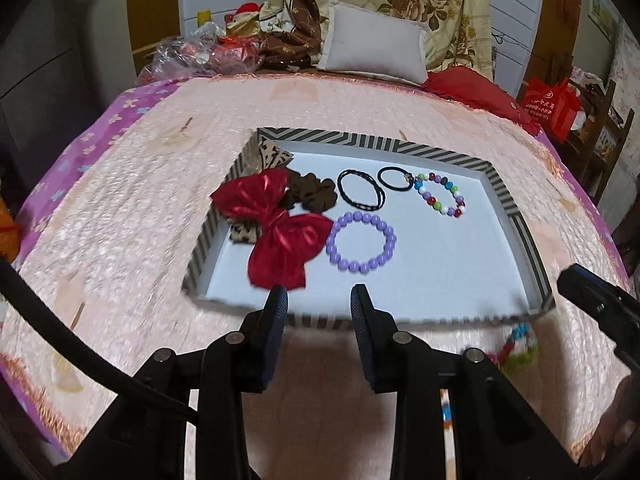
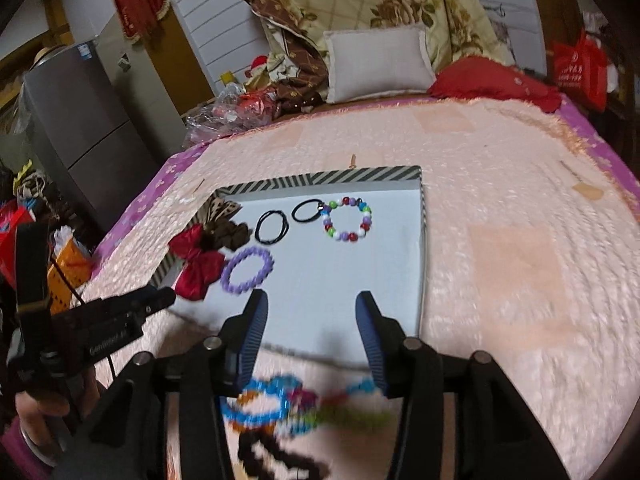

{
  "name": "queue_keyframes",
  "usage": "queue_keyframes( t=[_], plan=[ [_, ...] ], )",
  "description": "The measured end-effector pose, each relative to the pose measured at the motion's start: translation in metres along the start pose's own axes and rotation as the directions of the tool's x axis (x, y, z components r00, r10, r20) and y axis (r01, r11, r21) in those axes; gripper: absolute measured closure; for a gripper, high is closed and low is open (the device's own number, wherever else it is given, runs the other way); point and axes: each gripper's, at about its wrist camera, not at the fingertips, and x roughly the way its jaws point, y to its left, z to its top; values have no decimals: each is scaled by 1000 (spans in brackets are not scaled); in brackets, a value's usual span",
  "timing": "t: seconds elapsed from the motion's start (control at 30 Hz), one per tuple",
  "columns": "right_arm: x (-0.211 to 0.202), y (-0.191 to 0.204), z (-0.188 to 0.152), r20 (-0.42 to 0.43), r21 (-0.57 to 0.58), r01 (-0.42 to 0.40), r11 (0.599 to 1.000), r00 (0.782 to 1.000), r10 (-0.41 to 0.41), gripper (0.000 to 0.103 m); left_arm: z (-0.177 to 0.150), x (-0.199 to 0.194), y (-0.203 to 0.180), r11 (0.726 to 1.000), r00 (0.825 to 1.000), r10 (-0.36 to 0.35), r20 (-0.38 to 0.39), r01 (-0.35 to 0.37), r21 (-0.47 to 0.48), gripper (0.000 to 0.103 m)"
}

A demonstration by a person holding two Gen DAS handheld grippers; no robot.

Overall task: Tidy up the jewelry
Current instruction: 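Withdraw both tools from the tray back over the remaining bracelets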

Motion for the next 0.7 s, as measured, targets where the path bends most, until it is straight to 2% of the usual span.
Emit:
queue_keyframes(
  t=[0.1,0.27,0.4,0.7],
  plan=[
    [-15,9,-18,10,-25,7,1000,1000,-7,48,-13,-11,0,1000,1000,10,17,-10,-3,73],
    [-28,23,-42,-1,-100,45,994,999,-46,47,-30,-24,-1,999,999,39,35,-38,-6,73],
    [-37,23,-53,-11,-95,22,995,1000,-23,47,-40,-30,-1,999,999,36,38,-35,-13,73],
    [-41,21,-66,-36,-111,27,993,999,-32,47,-55,-33,0,999,998,48,37,-48,-23,73]
  ],
)
